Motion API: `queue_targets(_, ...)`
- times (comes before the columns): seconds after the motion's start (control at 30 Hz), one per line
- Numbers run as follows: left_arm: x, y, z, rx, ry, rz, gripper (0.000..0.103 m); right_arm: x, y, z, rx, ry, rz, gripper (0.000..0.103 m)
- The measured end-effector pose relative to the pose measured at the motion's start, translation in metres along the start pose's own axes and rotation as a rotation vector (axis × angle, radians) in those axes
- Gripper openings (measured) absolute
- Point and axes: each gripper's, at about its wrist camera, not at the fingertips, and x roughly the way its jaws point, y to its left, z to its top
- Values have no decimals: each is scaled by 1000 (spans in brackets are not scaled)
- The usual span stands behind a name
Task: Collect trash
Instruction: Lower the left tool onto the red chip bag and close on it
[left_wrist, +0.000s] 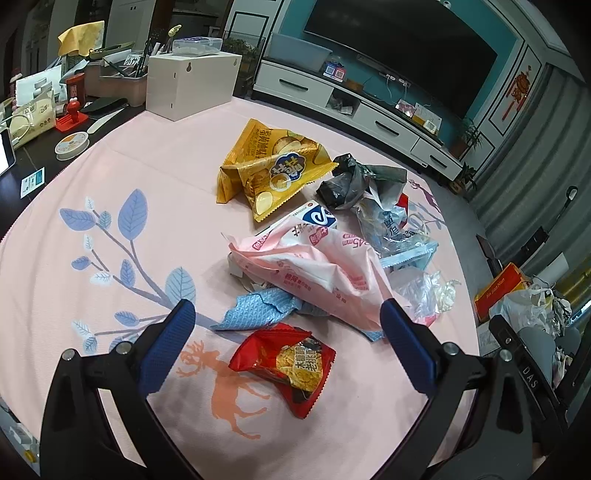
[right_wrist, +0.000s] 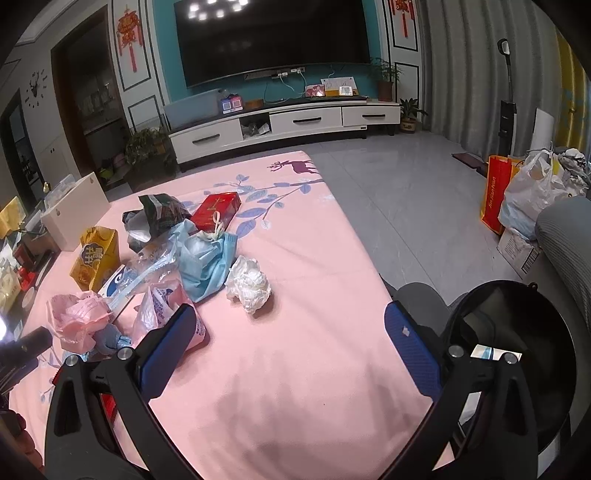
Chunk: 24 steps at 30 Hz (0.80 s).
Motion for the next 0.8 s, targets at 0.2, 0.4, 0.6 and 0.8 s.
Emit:
queue_targets(0.2, 1, -1, -1, 10, 3, 4, 100, 1, -2, 0, 8, 7, -1, 100)
queue_targets(0.4, 4, -2, -2, 13, 13, 6, 100, 2, 0, 0, -1, 11, -7, 100)
queue_targets(0.6, 4, -2, -2, 16, 15, 8, 100, 4, 1, -1, -5, 16, -9, 100)
queue_targets(0.8, 3, -2, -2, 22, 18, 12, 100, 4, 1, -1, -7, 18, -11, 100)
